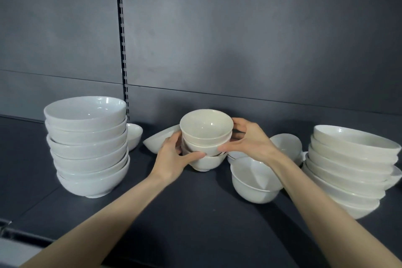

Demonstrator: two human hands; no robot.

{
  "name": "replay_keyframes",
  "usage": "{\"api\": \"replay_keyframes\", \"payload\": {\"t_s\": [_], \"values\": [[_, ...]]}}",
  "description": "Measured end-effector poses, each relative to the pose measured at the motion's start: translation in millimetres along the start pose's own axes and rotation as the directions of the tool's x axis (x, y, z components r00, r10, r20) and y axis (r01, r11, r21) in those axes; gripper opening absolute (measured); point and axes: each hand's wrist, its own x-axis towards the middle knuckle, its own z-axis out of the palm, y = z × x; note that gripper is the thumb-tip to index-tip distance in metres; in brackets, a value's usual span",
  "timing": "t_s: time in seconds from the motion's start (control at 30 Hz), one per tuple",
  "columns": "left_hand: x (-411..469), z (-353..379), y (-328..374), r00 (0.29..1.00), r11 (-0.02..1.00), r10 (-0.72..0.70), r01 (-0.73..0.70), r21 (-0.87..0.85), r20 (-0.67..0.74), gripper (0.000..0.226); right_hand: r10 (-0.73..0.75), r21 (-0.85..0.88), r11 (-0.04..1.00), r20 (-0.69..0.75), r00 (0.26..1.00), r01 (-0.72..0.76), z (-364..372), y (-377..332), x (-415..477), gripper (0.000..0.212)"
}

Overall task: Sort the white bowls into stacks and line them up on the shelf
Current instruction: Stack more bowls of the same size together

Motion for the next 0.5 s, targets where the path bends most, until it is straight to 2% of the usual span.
{"api": "replay_keyframes", "payload": {"t_s": [0.1, 0.2, 0.27, 0.37, 0.5], "values": [[-5.3, -2.8, -0.5, 1.000, 1.000, 0.008, -0.008, 0.011, -0.010, 0.070, 0.000, -0.025, 1.000, 0.017, 1.000, 0.000, 4.3, 2.2, -0.4, 0.076], [-5.7, -4.6, 0.2, 1.000, 1.000, 0.015, -0.015, 0.019, -0.013, 0.072, 0.009, -0.059, 0.998, 0.025, 1.000, -0.007, 6.7, 5.9, -3.0, 0.049], [-3.0, -6.1, 0.1, 1.000, 1.000, 0.016, -0.016, 0.026, -0.007, 0.068, 0.017, -0.071, 0.997, 0.020, 1.000, -0.015, 8.0, 5.1, -3.6, 0.040], [-1.5, -7.7, 1.2, 1.000, 0.999, 0.011, -0.011, 0.034, 0.000, 0.067, 0.036, -0.066, 0.997, 0.000, 0.999, -0.036, 9.4, 4.0, -2.2, 0.039], [-0.7, -8.5, 1.1, 1.000, 0.999, 0.001, -0.002, 0.054, 0.018, 0.062, 0.056, -0.075, 0.995, -0.041, 0.998, -0.059, 11.1, -3.4, -3.5, 0.051]]}}
